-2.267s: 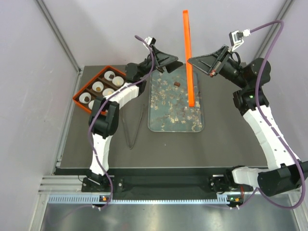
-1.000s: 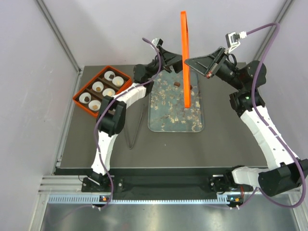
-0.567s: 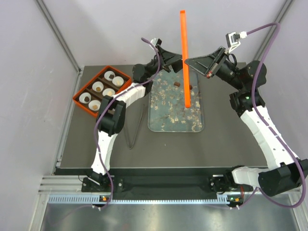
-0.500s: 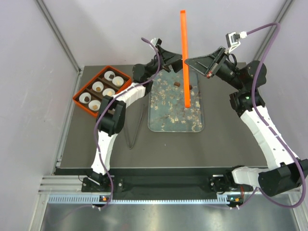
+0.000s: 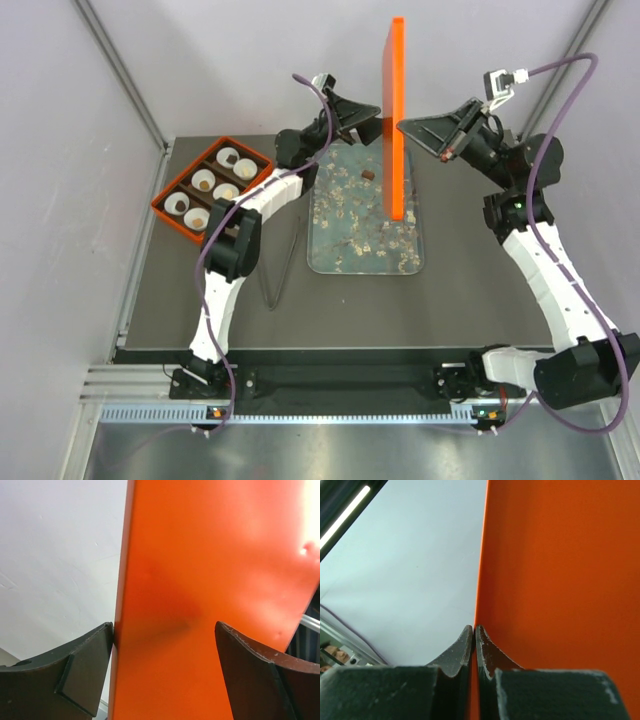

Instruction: Pack the chocolate

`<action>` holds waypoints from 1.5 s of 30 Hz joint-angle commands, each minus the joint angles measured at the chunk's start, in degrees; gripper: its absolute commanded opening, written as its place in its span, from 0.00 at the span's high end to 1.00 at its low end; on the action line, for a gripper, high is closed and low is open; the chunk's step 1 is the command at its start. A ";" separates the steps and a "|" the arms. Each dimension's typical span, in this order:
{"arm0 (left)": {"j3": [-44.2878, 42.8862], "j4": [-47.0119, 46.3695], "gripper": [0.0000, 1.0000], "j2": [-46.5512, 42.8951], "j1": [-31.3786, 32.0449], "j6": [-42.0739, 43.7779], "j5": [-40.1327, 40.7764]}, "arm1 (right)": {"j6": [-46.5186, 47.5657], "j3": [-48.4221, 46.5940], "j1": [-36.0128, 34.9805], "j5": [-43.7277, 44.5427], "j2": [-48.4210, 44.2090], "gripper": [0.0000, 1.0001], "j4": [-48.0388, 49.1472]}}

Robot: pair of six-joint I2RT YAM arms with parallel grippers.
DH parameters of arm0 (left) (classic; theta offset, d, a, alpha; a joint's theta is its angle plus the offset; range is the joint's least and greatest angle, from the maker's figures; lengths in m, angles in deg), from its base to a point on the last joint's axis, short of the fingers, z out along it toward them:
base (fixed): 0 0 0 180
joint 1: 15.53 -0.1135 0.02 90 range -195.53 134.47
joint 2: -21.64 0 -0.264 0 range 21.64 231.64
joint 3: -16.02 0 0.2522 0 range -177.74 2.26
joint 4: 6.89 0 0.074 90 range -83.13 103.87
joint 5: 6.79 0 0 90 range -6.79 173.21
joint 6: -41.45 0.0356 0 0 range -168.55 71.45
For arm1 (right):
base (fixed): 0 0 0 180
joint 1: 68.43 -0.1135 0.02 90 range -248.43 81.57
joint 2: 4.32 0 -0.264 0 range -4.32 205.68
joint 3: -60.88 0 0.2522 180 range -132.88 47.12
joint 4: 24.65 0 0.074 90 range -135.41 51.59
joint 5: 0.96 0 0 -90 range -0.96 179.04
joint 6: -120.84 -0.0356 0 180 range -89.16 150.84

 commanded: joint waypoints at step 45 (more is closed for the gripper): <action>7.24 -25.16 0.61 1.37 0.35 -6.16 0.95 | 26.38 13.78 17.59 2.36 4.27 0.78 -22.30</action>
